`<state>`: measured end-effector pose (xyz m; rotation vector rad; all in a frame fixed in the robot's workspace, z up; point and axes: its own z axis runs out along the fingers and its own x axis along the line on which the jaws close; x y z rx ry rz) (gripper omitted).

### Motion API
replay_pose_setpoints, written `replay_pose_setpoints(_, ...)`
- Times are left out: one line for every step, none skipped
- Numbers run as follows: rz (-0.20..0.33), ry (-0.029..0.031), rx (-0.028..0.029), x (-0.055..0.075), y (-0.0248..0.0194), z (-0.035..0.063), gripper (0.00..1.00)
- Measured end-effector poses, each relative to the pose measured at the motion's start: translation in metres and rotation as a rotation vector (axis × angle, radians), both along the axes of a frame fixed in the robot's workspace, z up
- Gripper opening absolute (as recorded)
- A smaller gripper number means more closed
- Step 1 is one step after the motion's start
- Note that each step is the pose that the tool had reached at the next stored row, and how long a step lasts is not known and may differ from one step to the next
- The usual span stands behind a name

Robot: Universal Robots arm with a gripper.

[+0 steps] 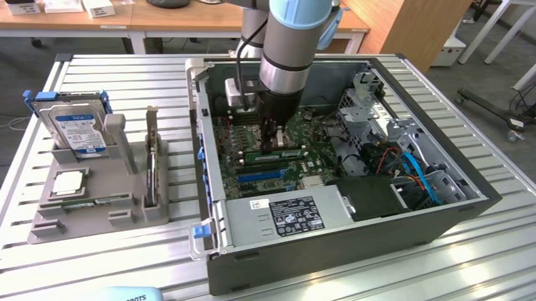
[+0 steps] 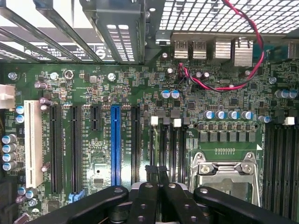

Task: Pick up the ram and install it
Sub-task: 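Press down the ram until it locks into place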

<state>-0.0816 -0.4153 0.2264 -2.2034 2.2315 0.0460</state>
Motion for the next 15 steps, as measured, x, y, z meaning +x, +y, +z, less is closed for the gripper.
replay_pose_setpoints(0.000,0.0000,0.0001,0.0000,0.0000,-0.0004,0.10)
replay_pose_setpoints(0.000,-0.0001,0.0000,0.0000,0.0000,-0.0008,0.10)
replay_pose_setpoints(0.000,0.0000,0.0000,0.0000,0.0000,-0.0013,0.10)
replay_pose_setpoints(0.000,0.0000,-0.0002,0.0000,0.0000,-0.0015,0.10)
replay_pose_setpoints(0.000,0.0001,-0.0002,0.0000,0.0000,-0.0016,0.10)
replay_pose_setpoints(0.000,0.0000,-0.0002,0.0000,0.0000,-0.0016,0.10)
replay_pose_setpoints(0.000,0.0000,-0.0001,0.0000,0.0000,-0.0017,0.10)
replay_pose_setpoints(0.000,-0.0001,0.0001,0.0000,0.0000,-0.0017,0.10)
replay_pose_setpoints(0.000,-0.0002,0.0000,0.0000,0.0000,-0.0018,0.10)
replay_pose_setpoints(0.000,-0.0002,0.0001,0.0000,0.0000,-0.0018,0.10)
replay_pose_setpoints(0.000,-0.0001,0.0001,0.0000,0.0000,-0.0020,0.10)
replay_pose_setpoints(0.000,-0.0001,0.0001,0.0000,0.0000,-0.0023,0.10)
replay_pose_setpoints(0.000,0.0000,-0.0001,0.0000,0.0000,-0.0027,0.10)
replay_pose_setpoints(0.000,0.0001,-0.0002,0.0000,0.0000,-0.0031,0.10)
replay_pose_setpoints(0.000,0.0002,-0.0004,0.0000,-0.0001,-0.0034,0.10)
